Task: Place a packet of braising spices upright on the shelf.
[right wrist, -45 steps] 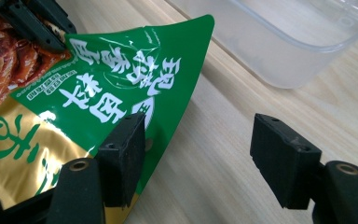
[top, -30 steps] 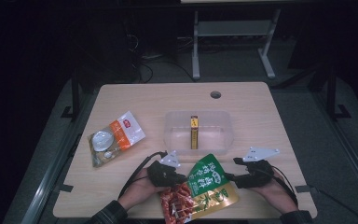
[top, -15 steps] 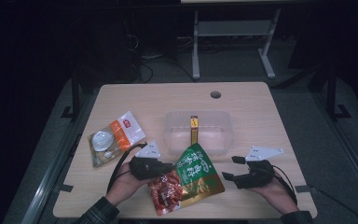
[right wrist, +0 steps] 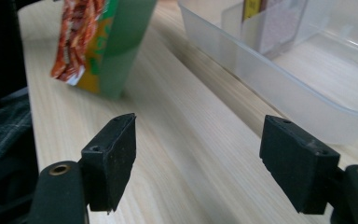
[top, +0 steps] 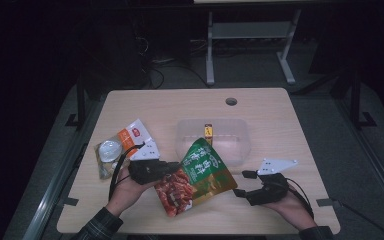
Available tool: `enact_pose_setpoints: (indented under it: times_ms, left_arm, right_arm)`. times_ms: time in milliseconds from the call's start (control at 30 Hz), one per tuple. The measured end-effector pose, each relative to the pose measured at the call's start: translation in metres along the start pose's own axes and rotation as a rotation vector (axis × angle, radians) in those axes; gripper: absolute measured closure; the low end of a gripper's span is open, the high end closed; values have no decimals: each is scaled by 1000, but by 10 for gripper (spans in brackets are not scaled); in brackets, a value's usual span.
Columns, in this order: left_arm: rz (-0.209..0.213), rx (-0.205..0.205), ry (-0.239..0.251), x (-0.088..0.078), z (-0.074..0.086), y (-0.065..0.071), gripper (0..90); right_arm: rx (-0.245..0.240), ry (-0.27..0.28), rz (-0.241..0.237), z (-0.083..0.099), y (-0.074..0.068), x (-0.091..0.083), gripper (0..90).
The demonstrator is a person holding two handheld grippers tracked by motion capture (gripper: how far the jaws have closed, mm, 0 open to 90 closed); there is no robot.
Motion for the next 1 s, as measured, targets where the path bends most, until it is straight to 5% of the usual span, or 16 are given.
enact_pose_setpoints:
  times_ms: [167,400,567,733,1000]
  left_arm:
    - [-42,-32,41,-2,-6,-5,893]
    - [-49,-62,95,-4,-13,-3,893]
    - [-46,-78,127,-7,-16,-1,893]
    - [-44,-113,153,-8,-16,1,892]
    - [-46,-121,181,-10,-16,3,891]
  right_arm:
    - [7,37,-58,-7,-6,7,263]
    - [-16,112,-90,-29,-14,25,339]
    - [-16,173,-138,-41,-14,33,497]
    - [35,259,-181,-50,-13,34,673]
    - [57,323,-227,-62,-11,36,783]
Point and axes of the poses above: each handheld gripper's, and its own axes: x roughly forward along the jaws, z roughly out of its underside, y roughly to its right, the point moved 5 cm from there along x, roughly forward along the jaws, and after that the axes turned 12 degrees about -z, right-handed, at the moved point
